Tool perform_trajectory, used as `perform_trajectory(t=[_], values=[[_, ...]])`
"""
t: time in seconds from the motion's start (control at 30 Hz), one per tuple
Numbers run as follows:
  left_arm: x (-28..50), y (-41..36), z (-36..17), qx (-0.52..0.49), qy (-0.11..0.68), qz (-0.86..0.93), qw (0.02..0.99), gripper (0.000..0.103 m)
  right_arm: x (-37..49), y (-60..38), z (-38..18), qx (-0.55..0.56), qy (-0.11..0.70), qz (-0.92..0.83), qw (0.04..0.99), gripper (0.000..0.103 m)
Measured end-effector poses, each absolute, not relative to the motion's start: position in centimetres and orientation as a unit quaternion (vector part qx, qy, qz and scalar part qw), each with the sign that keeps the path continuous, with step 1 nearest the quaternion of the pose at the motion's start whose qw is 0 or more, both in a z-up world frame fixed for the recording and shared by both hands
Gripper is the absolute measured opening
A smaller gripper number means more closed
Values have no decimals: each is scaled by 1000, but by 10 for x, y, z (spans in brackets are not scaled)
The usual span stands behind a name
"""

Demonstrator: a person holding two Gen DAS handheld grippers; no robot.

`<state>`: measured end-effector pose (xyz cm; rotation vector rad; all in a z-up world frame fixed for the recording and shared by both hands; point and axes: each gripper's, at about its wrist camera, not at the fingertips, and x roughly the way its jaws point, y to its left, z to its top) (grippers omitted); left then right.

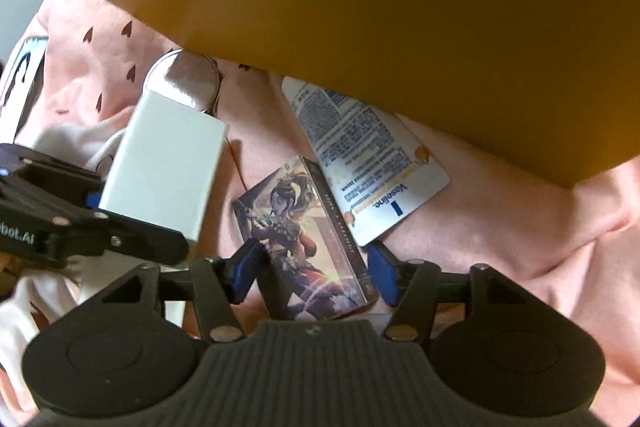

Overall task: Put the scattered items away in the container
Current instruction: 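Grasp the white rectangular case with left tool while right tool approaches the character card, then lift the white case with left tool while right tool grips the character card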

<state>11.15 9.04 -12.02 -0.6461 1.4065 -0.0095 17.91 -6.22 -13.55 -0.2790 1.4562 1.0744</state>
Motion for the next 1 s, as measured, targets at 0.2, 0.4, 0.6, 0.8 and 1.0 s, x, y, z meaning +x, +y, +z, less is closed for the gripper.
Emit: perform_trajectory(t=[0.2, 0.4, 0.6, 0.8, 1.0], values=[[114, 90, -118, -262, 639, 13, 723, 47, 169, -62, -124, -136, 619, 466, 617, 49], [112, 92, -111, -260, 637, 11, 725, 47, 161, -66, -92, -124, 606, 508, 599, 41], [111, 88, -109, -253, 634, 11, 731, 47, 147, -46, -92, -175, 585, 524, 594, 40], [109, 88, -107, -253, 628, 11, 736, 47, 138, -25, -98, -210, 562, 527, 602, 26], [105, 85, -95, -242, 607, -13, 757, 43, 133, -37, -84, -213, 537, 532, 619, 25]])
